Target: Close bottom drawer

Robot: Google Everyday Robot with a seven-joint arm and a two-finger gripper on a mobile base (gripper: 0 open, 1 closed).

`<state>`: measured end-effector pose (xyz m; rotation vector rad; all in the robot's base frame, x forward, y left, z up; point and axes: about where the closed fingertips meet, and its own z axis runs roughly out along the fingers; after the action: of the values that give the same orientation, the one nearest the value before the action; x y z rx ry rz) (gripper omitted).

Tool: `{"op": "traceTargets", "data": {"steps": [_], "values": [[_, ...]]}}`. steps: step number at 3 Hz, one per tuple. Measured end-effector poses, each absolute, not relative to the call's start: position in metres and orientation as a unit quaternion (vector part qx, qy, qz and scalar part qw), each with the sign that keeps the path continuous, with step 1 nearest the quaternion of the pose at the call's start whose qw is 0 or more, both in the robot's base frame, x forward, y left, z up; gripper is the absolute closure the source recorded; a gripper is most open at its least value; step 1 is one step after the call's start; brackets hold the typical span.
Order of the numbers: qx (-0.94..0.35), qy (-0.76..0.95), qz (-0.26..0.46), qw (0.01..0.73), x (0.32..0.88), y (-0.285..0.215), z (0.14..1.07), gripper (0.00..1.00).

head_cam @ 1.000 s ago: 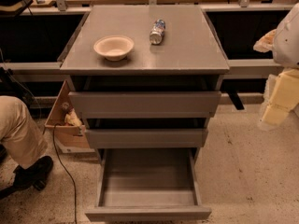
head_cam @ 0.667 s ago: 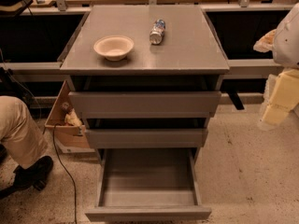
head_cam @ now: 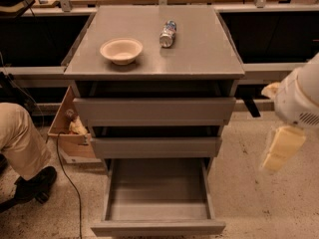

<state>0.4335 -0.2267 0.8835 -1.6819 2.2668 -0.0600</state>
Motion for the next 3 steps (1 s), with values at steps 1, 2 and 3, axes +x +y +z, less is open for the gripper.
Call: {"op": "traceTargets", "data": {"steps": [1, 2, 3], "values": [[-0.578, 0.801, 0.007, 0.154, 0.423, -0.233, 0.782, 0.0], [-0.573, 0.806, 0.032, 0.148, 0.408, -0.231, 0.714, 0.0], [-0.573, 0.807, 0.074, 0.123, 0.382, -0.213, 0.628, 0.0]]}}
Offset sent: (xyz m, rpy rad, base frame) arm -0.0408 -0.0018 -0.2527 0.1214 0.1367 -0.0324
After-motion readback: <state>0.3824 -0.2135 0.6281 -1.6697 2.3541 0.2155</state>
